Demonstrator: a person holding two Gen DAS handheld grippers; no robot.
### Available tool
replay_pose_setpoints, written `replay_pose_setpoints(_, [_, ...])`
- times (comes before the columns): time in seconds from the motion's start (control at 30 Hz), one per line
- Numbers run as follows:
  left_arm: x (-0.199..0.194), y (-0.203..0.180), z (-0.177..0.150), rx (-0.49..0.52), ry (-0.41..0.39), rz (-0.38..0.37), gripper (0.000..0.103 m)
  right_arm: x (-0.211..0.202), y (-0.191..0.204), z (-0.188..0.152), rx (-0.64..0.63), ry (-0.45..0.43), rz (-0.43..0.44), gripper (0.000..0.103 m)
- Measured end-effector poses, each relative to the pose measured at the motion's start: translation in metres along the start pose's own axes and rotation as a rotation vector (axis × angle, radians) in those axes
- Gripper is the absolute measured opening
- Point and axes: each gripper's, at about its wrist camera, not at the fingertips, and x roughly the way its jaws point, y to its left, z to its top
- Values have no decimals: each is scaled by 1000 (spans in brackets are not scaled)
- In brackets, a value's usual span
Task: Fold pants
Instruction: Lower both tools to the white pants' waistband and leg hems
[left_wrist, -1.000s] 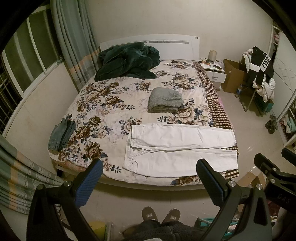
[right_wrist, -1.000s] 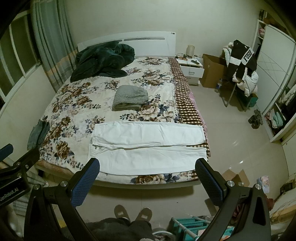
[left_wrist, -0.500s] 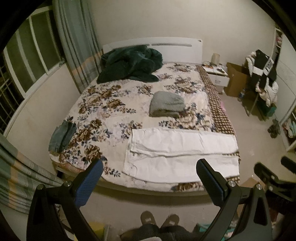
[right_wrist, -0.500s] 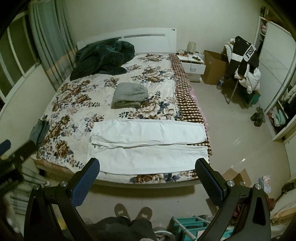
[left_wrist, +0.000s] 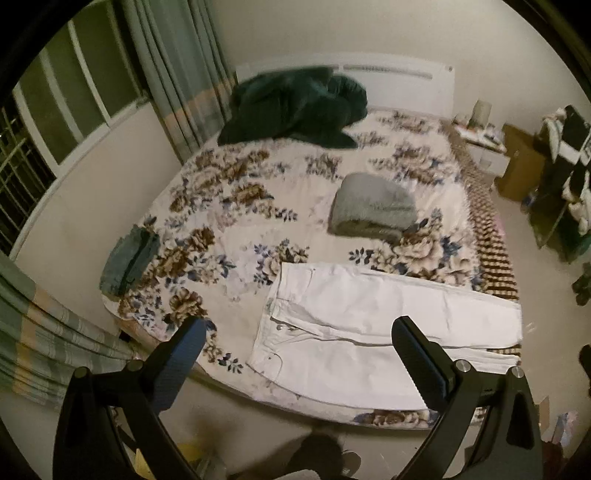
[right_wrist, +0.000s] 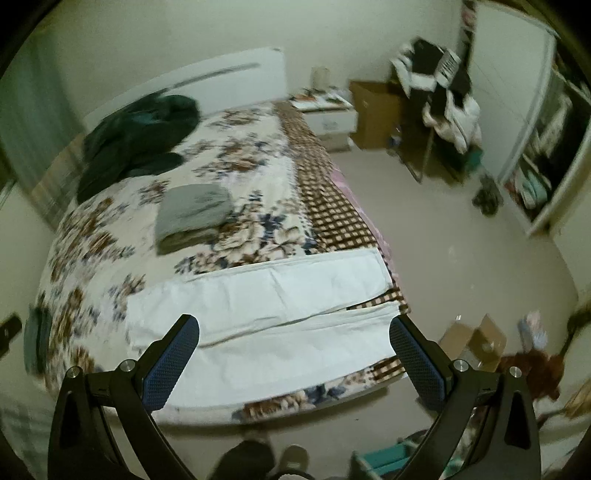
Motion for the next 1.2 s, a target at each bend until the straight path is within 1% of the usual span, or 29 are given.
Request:
replay_pose_setpoints(0.13, [85, -24, 24, -2, 74, 18, 103, 103, -18, 28, 133, 92, -8, 103])
replay_pose_setpoints(0.17, [102, -28, 28, -7, 88, 16, 103, 135, -20, 36, 162, 115, -19, 103])
replay_pose_setpoints(0.23, [153, -40, 41, -21, 134, 9, 103, 189, -25, 50, 200, 140, -38, 103])
replay_pose_setpoints(0.3, [193, -47, 48, -37, 178, 8, 103, 241, -28, 59, 233, 157, -62, 103])
replay_pose_setpoints(0.33, [225, -52, 53, -54, 212, 8, 103, 273, -30, 65, 262, 168, -77, 103])
replay_pose_setpoints(0.4, [272, -58, 57, -81, 255, 21, 103, 322, -33, 71, 300, 178, -100, 103])
replay_pose_setpoints(0.47, [318, -61, 56, -113, 311, 30, 103, 379, -38, 79, 329, 197, -125, 103])
replay_pose_setpoints(0.53, [371, -61, 54, -155, 376, 53, 103, 426, -42, 82, 359, 225, -150, 103])
replay_pose_setpoints(0.63, [433, -59, 48, -212, 455, 92, 103, 496, -54, 82, 403, 285, -194, 103])
replay_pose_setpoints(0.7, [475, -54, 45, -275, 506, 97, 103, 542, -63, 79, 433, 341, -215, 103])
replay_pose_setpoints(0.73, [494, -51, 43, -307, 535, 100, 103, 552, -69, 77, 447, 358, -221, 103])
replay_pose_setpoints(0.77, [513, -48, 41, -342, 558, 98, 103, 576, -75, 76, 469, 384, -225, 103])
replay_pose_setpoints(0.8, [528, -50, 41, -369, 572, 92, 103, 586, -80, 73, 486, 401, -227, 103])
replay_pose_setpoints(0.87, [555, -48, 39, -399, 600, 113, 101, 618, -89, 68, 520, 435, -244, 103])
replay_pose_setpoints(0.9, [565, -48, 38, -409, 608, 120, 100, 630, -94, 65, 538, 453, -248, 103])
replay_pose_setpoints(0.97, [581, -48, 36, -440, 633, 99, 100, 656, -101, 62, 574, 486, -249, 103])
replay_pose_setpoints(1.03, [591, -51, 34, -455, 668, 110, 100, 676, -106, 60, 605, 493, -247, 103])
replay_pose_setpoints(1.1, [589, -55, 35, -450, 653, 121, 100, 692, -108, 58, 618, 507, -255, 102])
replay_pose_setpoints(1.13, [584, -57, 36, -442, 629, 120, 98, 698, -109, 57, 626, 515, -255, 101])
replay_pose_setpoints(1.2, [569, -59, 34, -440, 579, 91, 85, 708, -112, 54, 640, 530, -255, 99])
